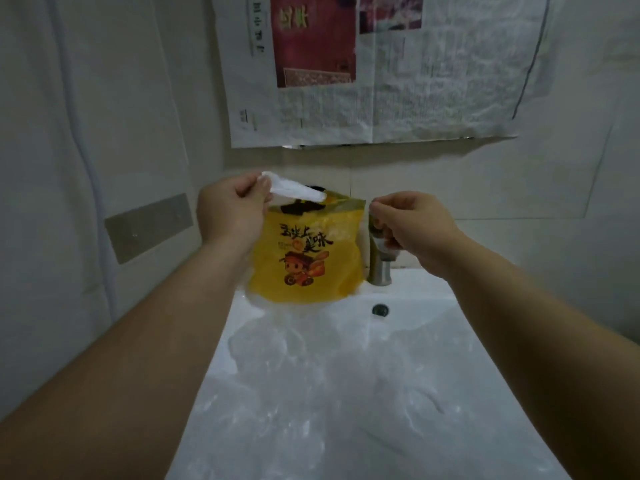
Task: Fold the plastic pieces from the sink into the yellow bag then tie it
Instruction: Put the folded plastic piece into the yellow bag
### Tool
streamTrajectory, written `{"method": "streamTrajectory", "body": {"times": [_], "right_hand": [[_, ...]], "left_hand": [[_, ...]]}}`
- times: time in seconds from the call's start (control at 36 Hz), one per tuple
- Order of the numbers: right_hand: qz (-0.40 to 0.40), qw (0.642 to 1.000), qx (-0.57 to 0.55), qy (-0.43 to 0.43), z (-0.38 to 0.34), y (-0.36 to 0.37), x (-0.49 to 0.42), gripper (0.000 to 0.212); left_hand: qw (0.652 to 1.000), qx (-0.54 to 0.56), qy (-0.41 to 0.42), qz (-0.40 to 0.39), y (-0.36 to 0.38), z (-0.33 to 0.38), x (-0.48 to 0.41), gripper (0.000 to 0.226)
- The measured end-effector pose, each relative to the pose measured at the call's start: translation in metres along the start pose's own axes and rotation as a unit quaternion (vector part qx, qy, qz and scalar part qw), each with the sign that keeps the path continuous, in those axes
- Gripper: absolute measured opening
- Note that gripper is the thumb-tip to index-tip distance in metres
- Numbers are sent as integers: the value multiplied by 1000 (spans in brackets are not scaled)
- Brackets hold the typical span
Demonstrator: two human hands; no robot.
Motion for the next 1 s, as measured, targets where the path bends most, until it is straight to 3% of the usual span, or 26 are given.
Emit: {"method": "streamTrajectory", "body": {"times": [0.31, 0.39, 0.47, 0.53, 0.67, 0.75, 0.83, 1.0], "right_hand": [[-13, 996, 69, -56, -10, 35, -53, 17], [-16, 995, 86, -58, -2, 41, -56, 22], [-23, 993, 98, -56, 5, 43, -56, 22], [-23, 994, 99, -50, 9, 42, -54, 20], [-16, 996, 85, -34, 13, 39, -37, 10], [-27, 996, 81, -27, 13, 43, -13, 11], [-44, 995, 85, -23, 17, 51, 13, 12], [-158, 979, 114, 61, 55, 89, 85, 17]], "left_hand": [[968, -219, 100, -71, 47, 3, -66, 24], [941, -302, 62, -140, 68, -20, -71, 27], [891, -391, 0, -231, 85, -48, -61, 26], [903, -361, -5, -233, 86, -49, -56, 26], [958, -250, 99, -99, 52, -12, -38, 37], [967, -187, 133, -110, 39, 2, -5, 32], [973, -158, 65, -157, 35, -14, 26, 25], [934, -208, -86, -278, 19, -74, 112, 23]]}}
Point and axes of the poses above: each hand's wrist, its own x-axis away from the middle knuckle, its own y-axis out of the palm, z = x × y, the point moved 9 cm from there along -x, towards the middle knuckle, and after that the axes turned 12 degrees about x, right-handed, at the moved point
